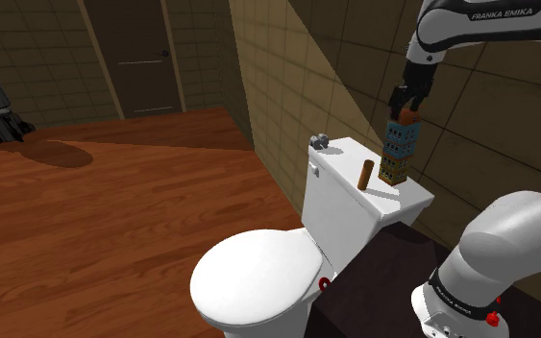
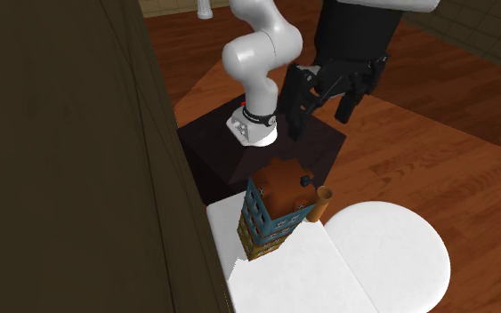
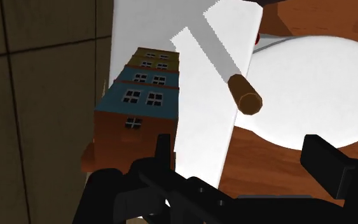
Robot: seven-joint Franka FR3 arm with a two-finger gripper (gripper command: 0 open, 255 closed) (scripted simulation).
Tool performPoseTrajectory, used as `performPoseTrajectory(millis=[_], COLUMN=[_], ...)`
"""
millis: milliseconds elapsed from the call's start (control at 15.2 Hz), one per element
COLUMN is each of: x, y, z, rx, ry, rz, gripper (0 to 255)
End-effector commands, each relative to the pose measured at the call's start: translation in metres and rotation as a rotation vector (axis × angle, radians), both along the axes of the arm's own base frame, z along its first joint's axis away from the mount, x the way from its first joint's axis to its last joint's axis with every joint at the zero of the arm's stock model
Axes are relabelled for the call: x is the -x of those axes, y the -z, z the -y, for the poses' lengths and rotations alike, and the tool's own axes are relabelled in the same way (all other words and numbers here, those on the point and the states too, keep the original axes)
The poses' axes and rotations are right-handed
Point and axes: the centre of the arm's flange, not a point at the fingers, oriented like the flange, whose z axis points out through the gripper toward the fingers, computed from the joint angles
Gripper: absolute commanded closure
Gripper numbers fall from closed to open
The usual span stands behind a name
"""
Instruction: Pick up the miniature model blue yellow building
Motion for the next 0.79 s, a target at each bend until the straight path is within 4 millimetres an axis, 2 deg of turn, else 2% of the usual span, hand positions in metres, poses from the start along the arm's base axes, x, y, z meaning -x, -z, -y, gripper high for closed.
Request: performPoseTrajectory(millis=[0, 264, 726], x=[0.004, 0.012, 0.012], y=[-0.001, -0.006, 0.031], z=[0.024, 0.073, 0.073], rx=[0.005, 0.015, 0.015], ry=[0.037, 0.109, 0.109], rz=[0.006, 0.016, 0.016], gripper=[0, 0, 0])
